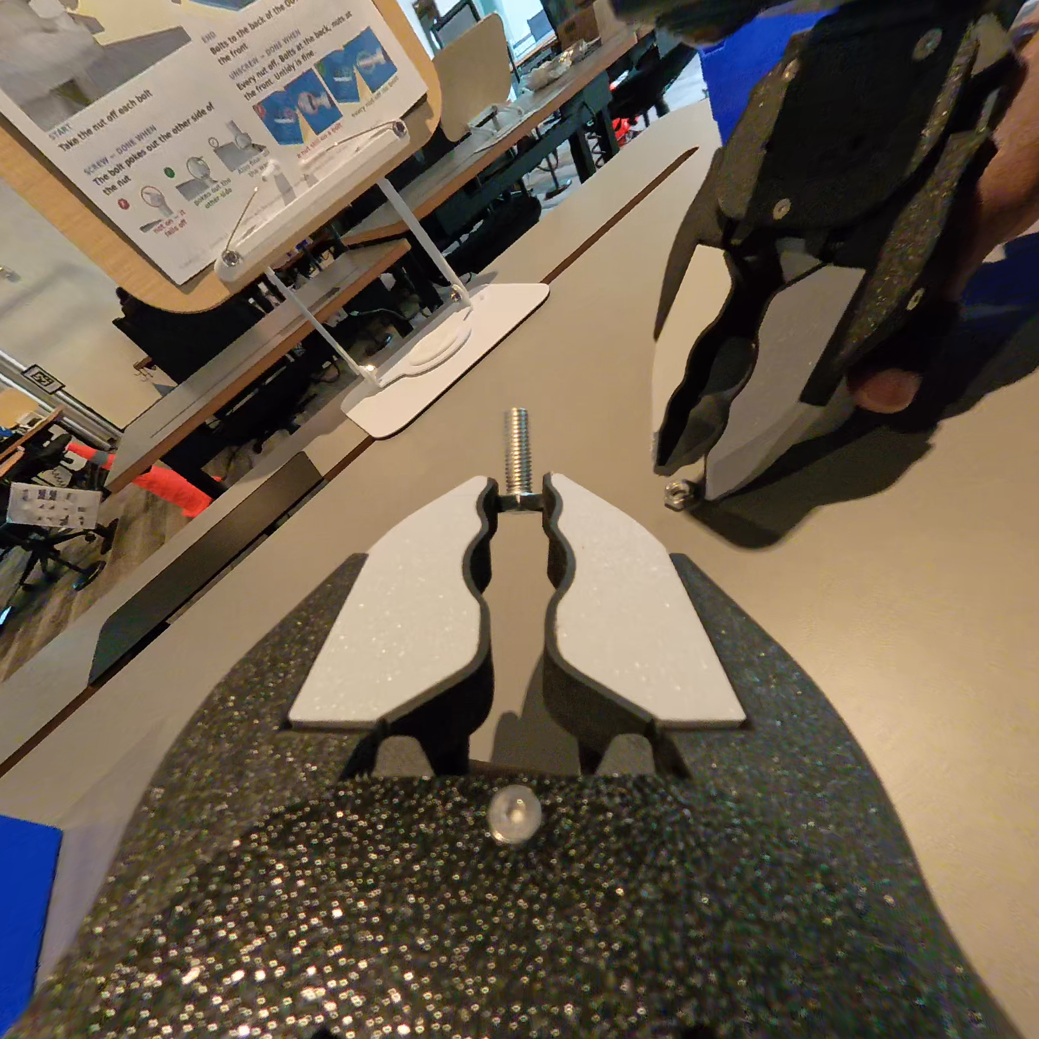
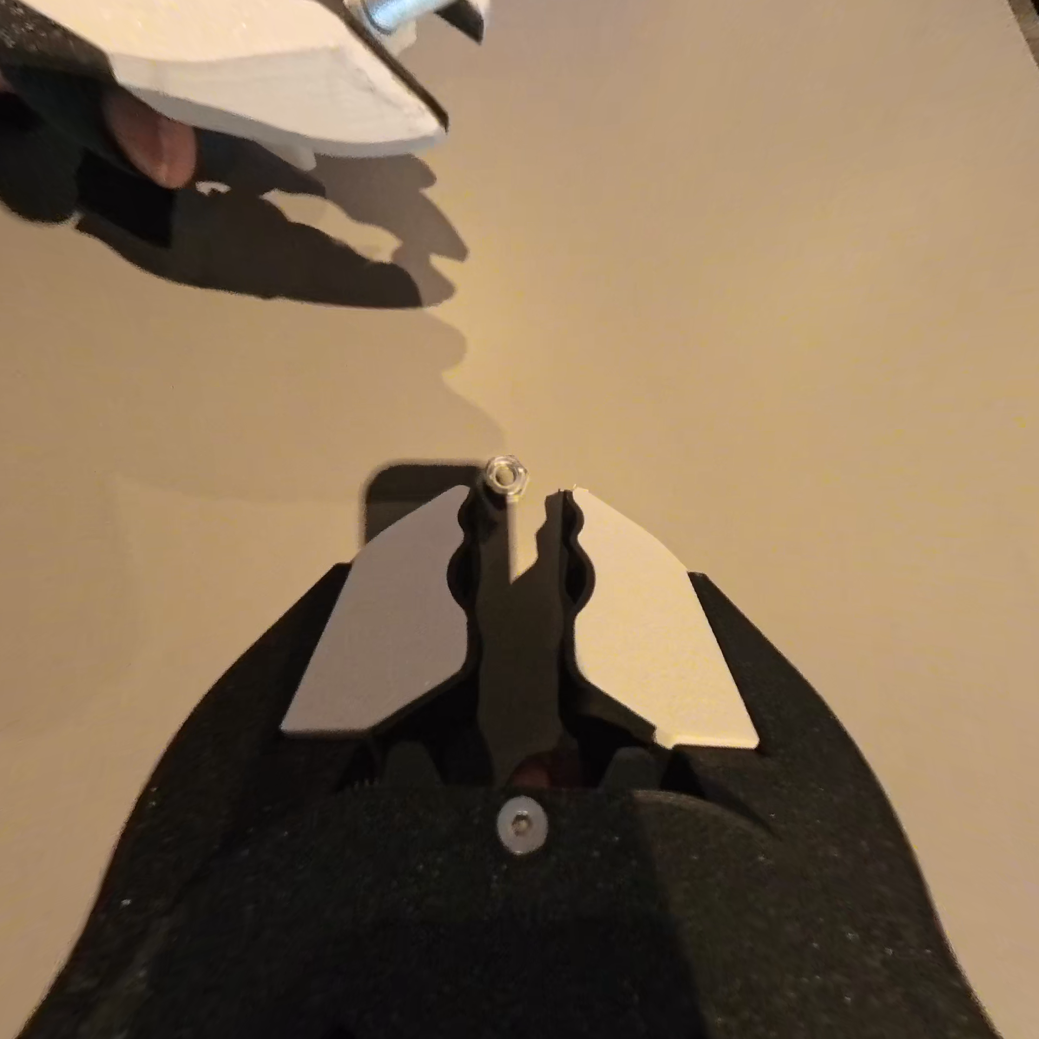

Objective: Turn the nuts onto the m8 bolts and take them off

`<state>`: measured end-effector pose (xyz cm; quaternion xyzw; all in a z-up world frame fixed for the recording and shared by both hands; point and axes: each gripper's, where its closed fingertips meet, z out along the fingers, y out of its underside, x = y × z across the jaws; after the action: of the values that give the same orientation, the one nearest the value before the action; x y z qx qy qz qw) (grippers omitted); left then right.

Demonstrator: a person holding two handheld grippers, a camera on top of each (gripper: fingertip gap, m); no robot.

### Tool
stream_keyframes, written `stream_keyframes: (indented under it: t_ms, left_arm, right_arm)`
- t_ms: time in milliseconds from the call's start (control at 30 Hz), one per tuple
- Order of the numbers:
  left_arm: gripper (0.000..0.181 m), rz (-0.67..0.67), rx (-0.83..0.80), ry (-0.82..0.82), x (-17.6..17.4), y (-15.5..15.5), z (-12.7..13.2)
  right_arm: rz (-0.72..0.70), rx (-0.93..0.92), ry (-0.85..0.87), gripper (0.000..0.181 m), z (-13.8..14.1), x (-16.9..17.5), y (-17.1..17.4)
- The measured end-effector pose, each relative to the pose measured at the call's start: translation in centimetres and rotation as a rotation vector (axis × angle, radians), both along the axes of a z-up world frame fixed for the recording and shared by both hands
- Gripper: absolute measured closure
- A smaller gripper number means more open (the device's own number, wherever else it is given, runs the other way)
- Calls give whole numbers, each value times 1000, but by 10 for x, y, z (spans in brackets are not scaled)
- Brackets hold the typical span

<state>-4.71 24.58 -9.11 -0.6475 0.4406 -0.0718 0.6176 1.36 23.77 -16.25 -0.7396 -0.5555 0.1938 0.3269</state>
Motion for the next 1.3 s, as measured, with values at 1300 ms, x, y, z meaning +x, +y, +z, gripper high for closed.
stream_keyframes:
  t_ms: [1300]
  left_arm:
    - [166, -137, 359, 14, 66, -165, 26]
  right_arm:
    - [94, 217, 754, 167, 132, 11, -177]
